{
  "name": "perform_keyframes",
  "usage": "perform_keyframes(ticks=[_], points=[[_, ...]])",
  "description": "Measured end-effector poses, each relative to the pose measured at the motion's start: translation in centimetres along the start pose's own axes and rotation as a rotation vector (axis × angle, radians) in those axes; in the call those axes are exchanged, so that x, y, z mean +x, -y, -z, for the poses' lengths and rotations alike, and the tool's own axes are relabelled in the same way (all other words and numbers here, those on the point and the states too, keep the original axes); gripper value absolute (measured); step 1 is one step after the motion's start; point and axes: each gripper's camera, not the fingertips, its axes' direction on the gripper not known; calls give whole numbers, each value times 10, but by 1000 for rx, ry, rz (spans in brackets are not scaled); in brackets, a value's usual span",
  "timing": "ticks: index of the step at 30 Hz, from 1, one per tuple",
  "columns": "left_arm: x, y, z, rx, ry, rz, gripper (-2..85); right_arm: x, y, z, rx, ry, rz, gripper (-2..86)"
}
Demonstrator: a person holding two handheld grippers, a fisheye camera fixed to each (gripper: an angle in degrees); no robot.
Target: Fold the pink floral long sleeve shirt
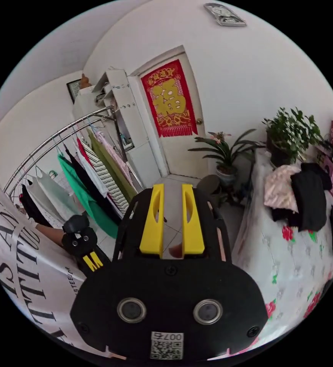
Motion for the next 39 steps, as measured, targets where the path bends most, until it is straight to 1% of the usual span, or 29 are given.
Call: perform_keyframes(ticks=[1, 2, 4, 5, 7, 10, 12, 16, 19, 22, 26, 29, 34, 39], points=[[-15, -14, 16, 19, -6, 3, -10, -30, 34, -20, 26, 32, 91, 52], [-22, -21, 24, 28, -8, 4, -10, -46, 50, -30, 41, 50, 135, 54], [-49, -52, 60, 65, -9, 19, -10, -110, 114, -73, 89, 122, 304, 61], [-56, -61, 69, 78, -9, 27, -10, -126, 129, -84, 98, 139, 340, 62], [-81, -100, 109, 139, 30, 84, -10, -188, 186, -132, 119, 209, 477, 68], [-101, -146, 154, 225, 109, 145, -10, -260, 248, -190, 122, 235, 601, 74], [-109, -172, 174, 263, 161, 176, -10, -296, 279, -224, 121, 242, 645, 76], [-131, -227, 210, 369, 220, 324, -10, -359, 335, -295, 85, 234, 711, 74], [-138, -265, 231, 447, 280, 410, -10, -395, 357, -341, 56, 163, 755, 65], [-147, -297, 243, 502, 292, 490, -10, -413, 368, -379, -7, 155, 764, 46], [-153, -323, 250, 525, 308, 547, -10, -417, 375, -400, -46, 241, 749, 19], [-158, -340, 252, 546, 299, 577, -10, -417, 379, -401, -10, 225, 774, 10], [-164, -355, 257, 549, 321, 587, -10, -416, 423, -387, -35, 264, 742, 6], [-167, -365, 253, 534, 307, 581, -10, -458, 471, -367, -48, 233, 863, 9]])
